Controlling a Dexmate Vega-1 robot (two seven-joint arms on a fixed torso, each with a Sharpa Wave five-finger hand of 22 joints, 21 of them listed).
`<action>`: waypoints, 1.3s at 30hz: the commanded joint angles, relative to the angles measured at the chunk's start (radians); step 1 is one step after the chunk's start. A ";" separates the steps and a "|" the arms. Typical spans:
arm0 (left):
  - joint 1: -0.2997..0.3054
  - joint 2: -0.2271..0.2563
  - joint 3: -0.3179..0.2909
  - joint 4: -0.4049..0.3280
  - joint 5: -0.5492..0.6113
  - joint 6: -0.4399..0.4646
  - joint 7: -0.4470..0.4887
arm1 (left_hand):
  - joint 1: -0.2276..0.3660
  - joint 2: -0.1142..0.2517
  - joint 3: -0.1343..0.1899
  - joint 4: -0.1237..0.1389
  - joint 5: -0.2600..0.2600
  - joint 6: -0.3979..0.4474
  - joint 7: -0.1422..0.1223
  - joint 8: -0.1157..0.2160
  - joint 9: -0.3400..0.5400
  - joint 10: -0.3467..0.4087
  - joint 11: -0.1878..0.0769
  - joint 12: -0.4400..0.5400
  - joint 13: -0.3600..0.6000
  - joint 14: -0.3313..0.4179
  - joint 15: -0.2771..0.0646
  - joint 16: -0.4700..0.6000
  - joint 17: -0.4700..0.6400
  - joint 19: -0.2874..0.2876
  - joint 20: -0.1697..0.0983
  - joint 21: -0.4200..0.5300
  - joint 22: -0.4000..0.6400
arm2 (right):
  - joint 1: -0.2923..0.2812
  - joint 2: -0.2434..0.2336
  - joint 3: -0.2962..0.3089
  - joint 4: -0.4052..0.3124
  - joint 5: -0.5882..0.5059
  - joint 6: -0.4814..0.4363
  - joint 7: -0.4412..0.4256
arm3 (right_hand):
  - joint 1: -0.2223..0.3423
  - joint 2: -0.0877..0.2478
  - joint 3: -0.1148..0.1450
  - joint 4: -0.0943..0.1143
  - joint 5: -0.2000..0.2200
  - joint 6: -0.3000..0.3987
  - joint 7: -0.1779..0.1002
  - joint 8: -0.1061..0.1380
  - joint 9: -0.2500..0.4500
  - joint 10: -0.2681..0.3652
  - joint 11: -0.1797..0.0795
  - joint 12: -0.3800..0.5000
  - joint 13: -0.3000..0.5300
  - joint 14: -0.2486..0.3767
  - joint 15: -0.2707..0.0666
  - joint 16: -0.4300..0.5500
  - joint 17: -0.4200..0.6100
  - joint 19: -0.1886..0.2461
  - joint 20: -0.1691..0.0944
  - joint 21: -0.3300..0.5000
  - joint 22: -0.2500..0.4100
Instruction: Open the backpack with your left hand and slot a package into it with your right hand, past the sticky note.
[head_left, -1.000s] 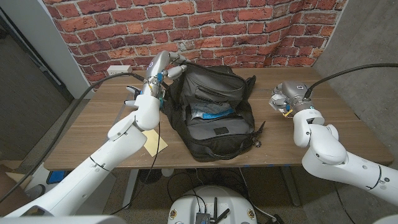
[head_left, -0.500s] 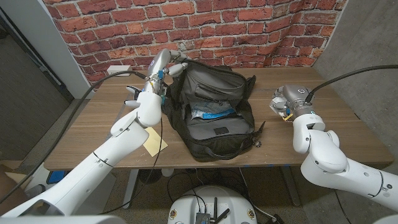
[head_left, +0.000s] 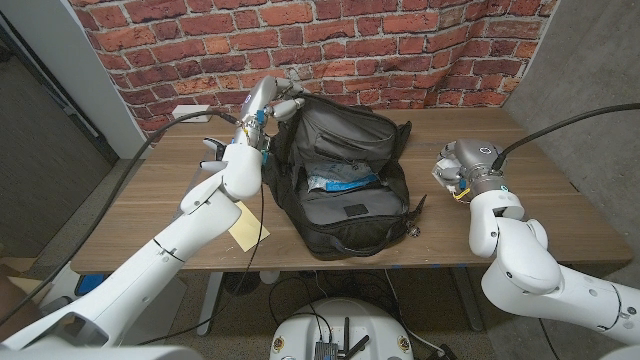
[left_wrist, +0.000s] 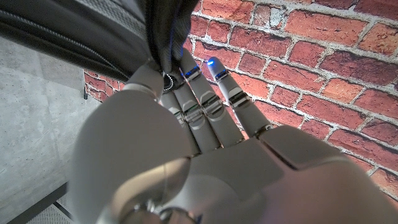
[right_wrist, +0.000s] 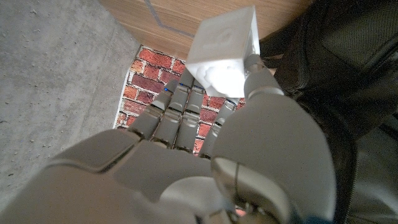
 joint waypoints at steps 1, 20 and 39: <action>-0.025 -0.007 0.012 0.030 -0.023 -0.014 0.000 | 0.006 0.011 0.007 0.000 0.004 0.002 0.002 0.001 0.003 0.014 -0.009 0.003 0.003 0.010 0.000 -0.004 0.005 0.012 -0.112 0.004 0.002 | -0.019 0.016 -0.020 -0.035 -0.097 -0.032 0.058 | 0.044 0.052 0.003 0.001 0.006 0.009 -0.004 -0.002 0.000 0.236 -0.232 0.001 0.005 0.010 -0.165 -0.001 0.004 0.010 -0.092 -0.001 0.002; -0.081 -0.013 0.035 0.097 -0.049 -0.056 -0.018 | 0.006 0.011 0.007 0.000 0.004 0.003 0.003 -0.002 0.003 0.017 -0.009 0.003 0.003 0.012 0.000 -0.004 0.005 0.014 -0.112 0.004 0.002 | -0.185 -0.010 0.075 -0.103 -0.116 0.018 0.027 | 0.058 0.049 0.001 -0.006 0.006 0.021 -0.003 0.000 0.004 0.233 -0.232 -0.006 0.006 0.015 -0.169 0.003 0.013 0.012 -0.094 0.000 0.002; -0.116 -0.020 0.061 0.123 -0.051 -0.060 -0.034 | 0.008 0.010 0.007 -0.001 0.004 0.004 0.004 -0.003 0.004 0.016 -0.009 0.001 0.003 0.012 0.000 -0.006 0.005 0.016 -0.112 0.004 0.002 | -0.366 -0.064 0.263 -0.122 0.087 0.247 -0.177 | 0.071 0.042 -0.003 -0.008 0.003 0.035 -0.001 0.008 0.012 0.228 -0.230 -0.010 0.011 0.024 -0.170 0.005 0.020 0.029 -0.097 0.005 0.003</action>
